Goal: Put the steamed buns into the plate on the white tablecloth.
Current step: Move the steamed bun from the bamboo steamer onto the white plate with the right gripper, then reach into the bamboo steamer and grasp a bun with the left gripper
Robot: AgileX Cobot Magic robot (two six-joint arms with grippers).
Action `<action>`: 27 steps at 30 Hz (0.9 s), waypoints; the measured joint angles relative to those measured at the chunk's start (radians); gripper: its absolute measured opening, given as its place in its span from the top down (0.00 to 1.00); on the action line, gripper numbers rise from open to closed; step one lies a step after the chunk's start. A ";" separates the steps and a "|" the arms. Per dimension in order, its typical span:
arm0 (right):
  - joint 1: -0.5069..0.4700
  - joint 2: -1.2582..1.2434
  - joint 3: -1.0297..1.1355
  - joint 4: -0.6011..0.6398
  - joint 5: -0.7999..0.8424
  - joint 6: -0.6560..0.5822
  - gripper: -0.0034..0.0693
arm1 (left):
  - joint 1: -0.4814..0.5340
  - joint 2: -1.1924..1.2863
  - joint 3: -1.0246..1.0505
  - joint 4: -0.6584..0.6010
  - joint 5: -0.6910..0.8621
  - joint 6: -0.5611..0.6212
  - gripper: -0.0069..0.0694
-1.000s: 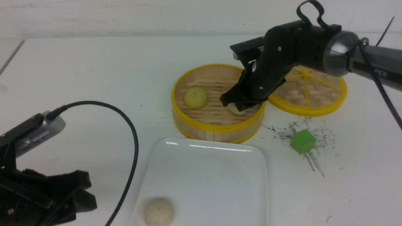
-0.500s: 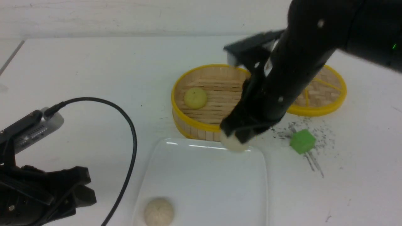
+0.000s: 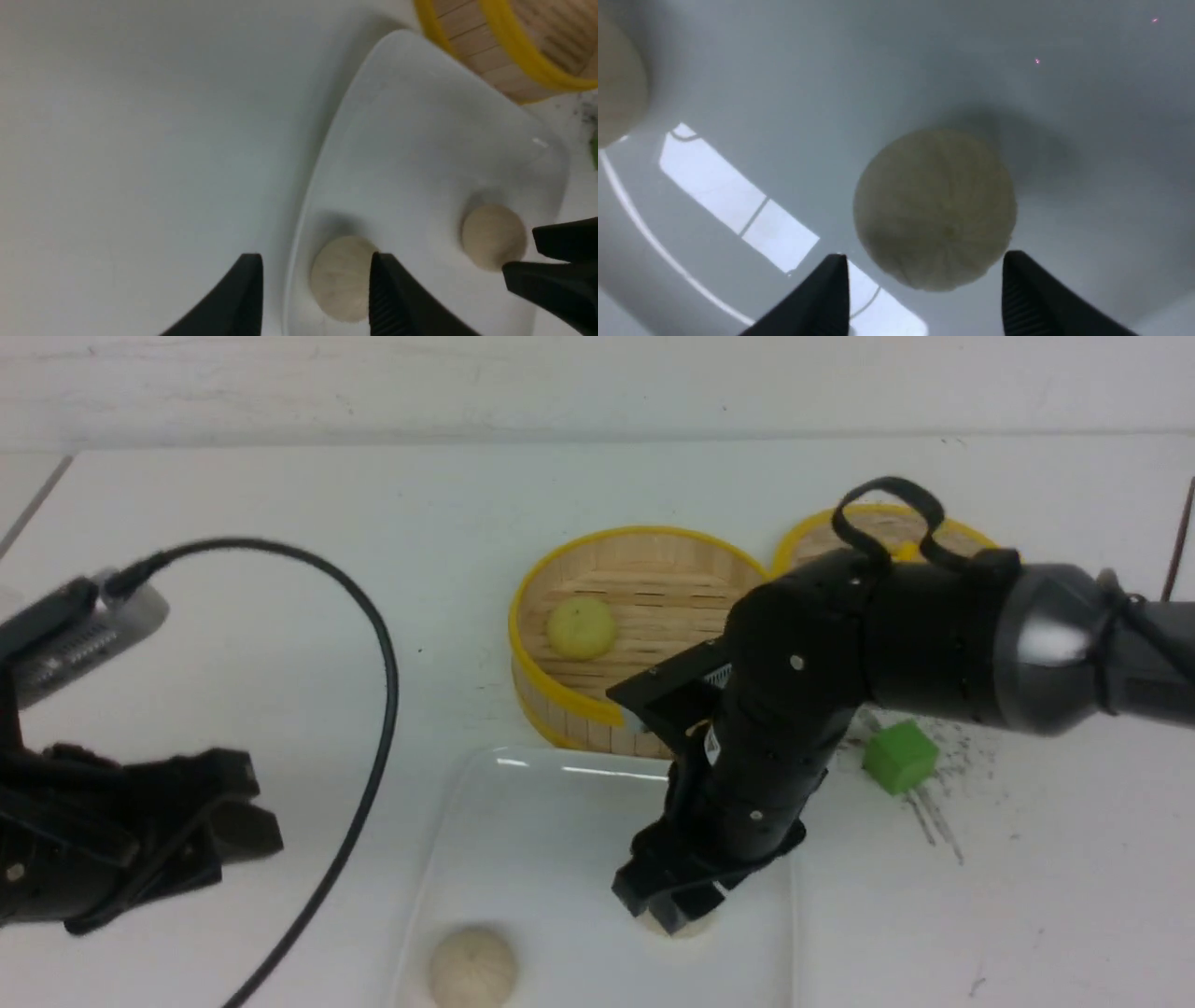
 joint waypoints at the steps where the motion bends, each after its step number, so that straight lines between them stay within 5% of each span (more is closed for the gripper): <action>1: -0.006 -0.023 -0.022 -0.003 0.021 -0.011 0.35 | 0.000 0.010 -0.033 0.000 0.011 0.019 0.47; 4: -0.030 -0.094 -0.067 -0.015 0.069 -0.020 0.43 | 0.000 0.043 -0.100 0.000 0.033 0.064 0.47; 6: -0.071 -0.195 -0.091 -0.047 0.140 -0.020 0.62 | 0.000 0.101 -0.166 -0.003 0.052 0.100 0.47; 7: -0.074 -0.204 -0.092 -0.049 0.146 -0.020 0.64 | 0.000 0.106 -0.171 -0.004 0.054 0.103 0.47; 8: -0.104 -0.286 -0.088 -0.076 0.201 -0.020 0.78 | -0.002 0.159 -0.213 -0.011 0.072 0.116 0.47; 11: -0.151 -0.405 -0.043 -0.102 0.274 -0.020 0.95 | -0.020 0.250 -0.272 -0.013 0.105 0.137 0.47; 19: -0.251 -0.750 0.302 -0.130 0.243 -0.020 0.97 | -0.210 0.561 -0.522 0.047 0.147 0.171 0.50; 27: -0.262 -0.980 0.565 -0.166 0.111 -0.020 0.97 | -0.346 0.859 -0.885 0.161 0.199 0.044 0.50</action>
